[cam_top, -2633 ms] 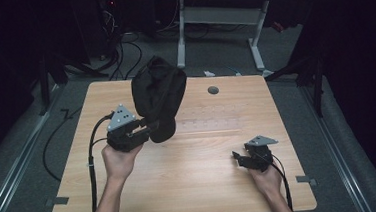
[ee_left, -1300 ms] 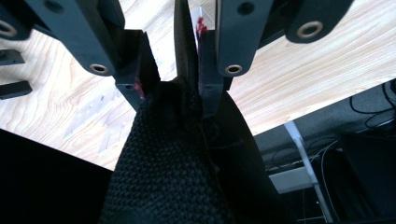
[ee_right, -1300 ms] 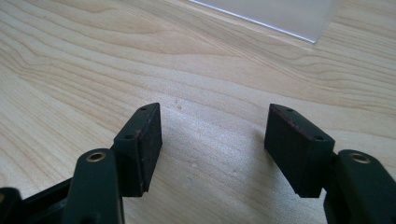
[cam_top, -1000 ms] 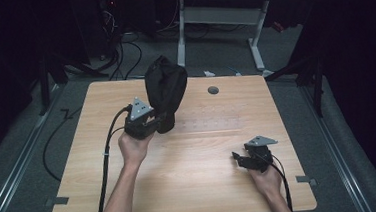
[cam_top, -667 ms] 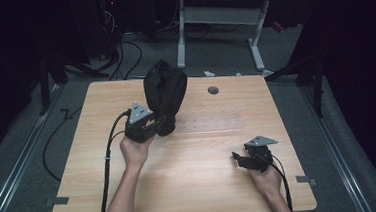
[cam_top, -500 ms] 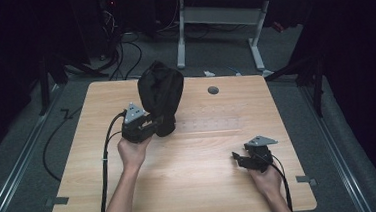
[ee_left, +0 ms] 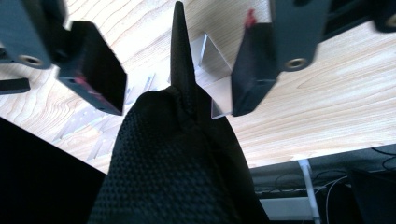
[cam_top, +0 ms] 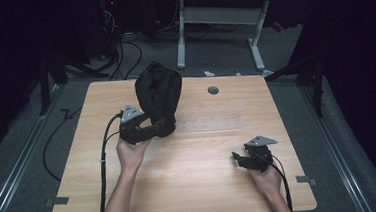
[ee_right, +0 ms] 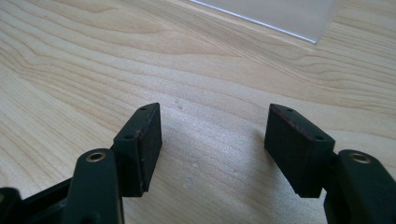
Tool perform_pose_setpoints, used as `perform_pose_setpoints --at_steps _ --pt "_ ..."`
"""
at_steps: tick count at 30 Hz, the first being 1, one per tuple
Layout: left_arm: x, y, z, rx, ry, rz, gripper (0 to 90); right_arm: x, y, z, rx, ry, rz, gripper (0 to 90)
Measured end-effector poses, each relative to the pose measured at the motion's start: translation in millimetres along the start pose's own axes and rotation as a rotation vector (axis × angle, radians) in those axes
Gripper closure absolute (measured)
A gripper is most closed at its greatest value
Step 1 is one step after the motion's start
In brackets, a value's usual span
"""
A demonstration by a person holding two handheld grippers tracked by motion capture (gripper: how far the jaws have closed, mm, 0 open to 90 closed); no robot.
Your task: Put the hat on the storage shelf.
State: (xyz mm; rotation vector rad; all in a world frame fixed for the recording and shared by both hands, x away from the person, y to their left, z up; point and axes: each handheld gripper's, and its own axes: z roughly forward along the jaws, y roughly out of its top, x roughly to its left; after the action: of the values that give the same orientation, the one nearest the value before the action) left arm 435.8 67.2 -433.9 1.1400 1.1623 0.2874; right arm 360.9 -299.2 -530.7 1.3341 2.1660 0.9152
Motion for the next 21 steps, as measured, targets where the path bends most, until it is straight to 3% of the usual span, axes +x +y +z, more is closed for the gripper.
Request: perform_pose_setpoints --at_steps 7,21 --pt "2.9 2.4 -11.5 0.010 -0.008 -0.025 26.1 0.0 0.0 0.0 0.000 0.001 0.000 36.7" --pt "3.2 3.0 -38.1 0.033 -0.018 -0.027 26.4 -0.1 0.0 0.0 0.000 0.000 0.000 36.7"
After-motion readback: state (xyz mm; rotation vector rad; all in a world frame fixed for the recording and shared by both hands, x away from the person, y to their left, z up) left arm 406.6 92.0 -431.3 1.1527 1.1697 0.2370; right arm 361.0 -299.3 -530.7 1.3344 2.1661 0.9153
